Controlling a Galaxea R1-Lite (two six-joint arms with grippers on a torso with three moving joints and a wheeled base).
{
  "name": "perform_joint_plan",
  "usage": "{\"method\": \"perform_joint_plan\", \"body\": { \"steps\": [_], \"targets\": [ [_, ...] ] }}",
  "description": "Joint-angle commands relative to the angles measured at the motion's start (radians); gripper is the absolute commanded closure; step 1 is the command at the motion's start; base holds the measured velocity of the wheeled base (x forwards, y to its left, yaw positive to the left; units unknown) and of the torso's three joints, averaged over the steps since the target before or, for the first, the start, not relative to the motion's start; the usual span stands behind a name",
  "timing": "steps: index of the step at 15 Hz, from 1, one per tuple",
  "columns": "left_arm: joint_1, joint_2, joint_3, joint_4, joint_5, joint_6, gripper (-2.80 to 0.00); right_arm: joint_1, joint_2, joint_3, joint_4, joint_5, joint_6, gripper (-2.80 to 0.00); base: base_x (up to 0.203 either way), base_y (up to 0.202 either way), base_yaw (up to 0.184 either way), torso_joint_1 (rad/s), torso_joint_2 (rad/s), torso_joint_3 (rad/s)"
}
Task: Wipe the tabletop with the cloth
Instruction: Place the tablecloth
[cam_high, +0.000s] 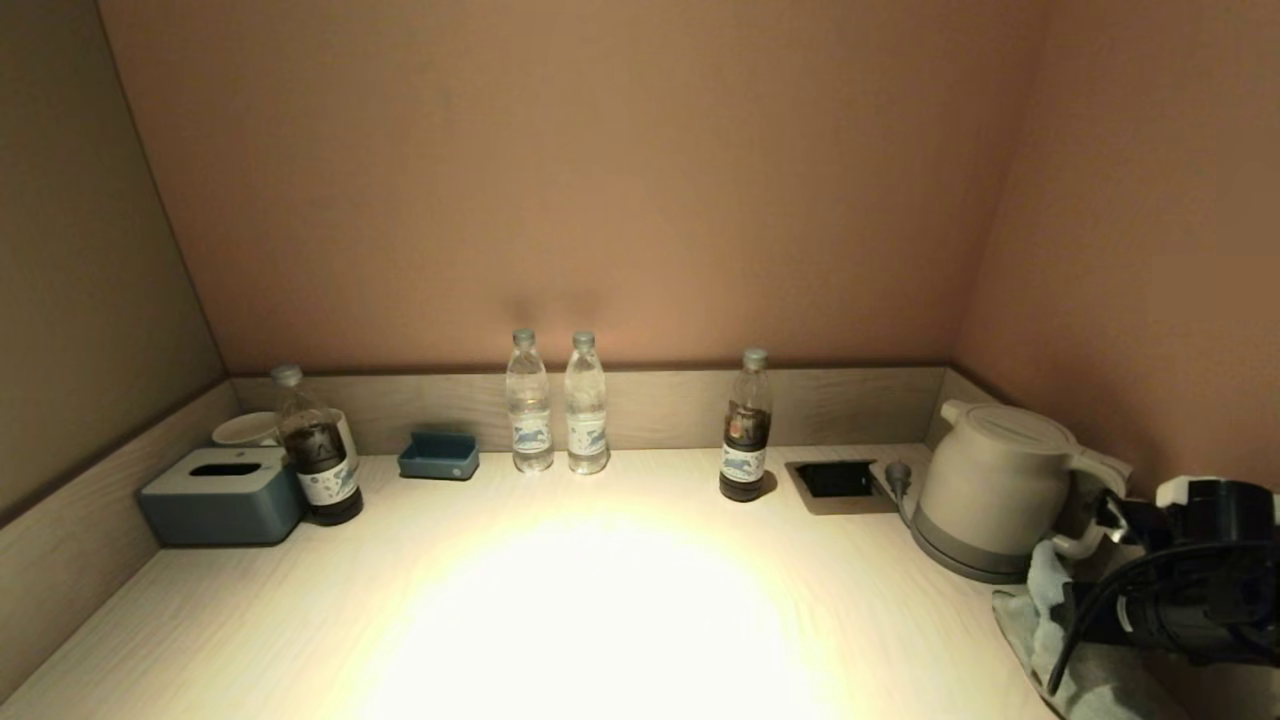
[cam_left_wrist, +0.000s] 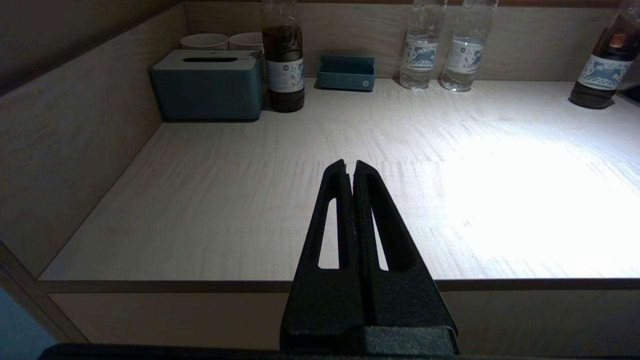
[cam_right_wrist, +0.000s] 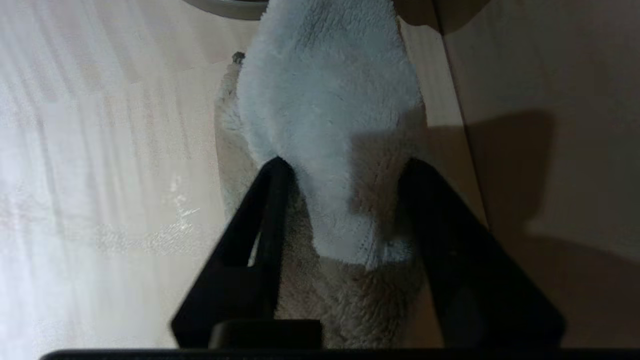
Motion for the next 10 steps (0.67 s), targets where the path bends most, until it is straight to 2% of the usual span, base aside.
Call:
{"method": "perform_joint_plan", "body": {
  "steps": [1,3,6,10],
  "targets": [
    [0.000,0.000,0.000,0.000,0.000,-0.001,0.00,0.000,-0.014,0.018,-0.001,0.001,0.011,-2.80,0.000,0.000,0.000,0.000,0.00,0.000],
    [0.000,0.000,-0.001,0.000,0.000,-0.001,0.00,0.000,-0.065,0.049,0.000,0.003,0.015,-2.80,0.000,0.000,0.000,0.000,0.00,0.000],
    [0.000,0.000,0.000,0.000,0.000,-0.001,0.00,0.004,-0.317,0.120,0.006,0.020,0.015,-2.80,0.000,0.000,0.000,0.000,0.00,0.000],
    [0.000,0.000,0.000,0.000,0.000,-0.001,0.00,0.022,-0.601,0.149,0.128,0.057,0.012,-2.80,0.000,0.000,0.000,0.000,0.00,0.000]
  ]
}}
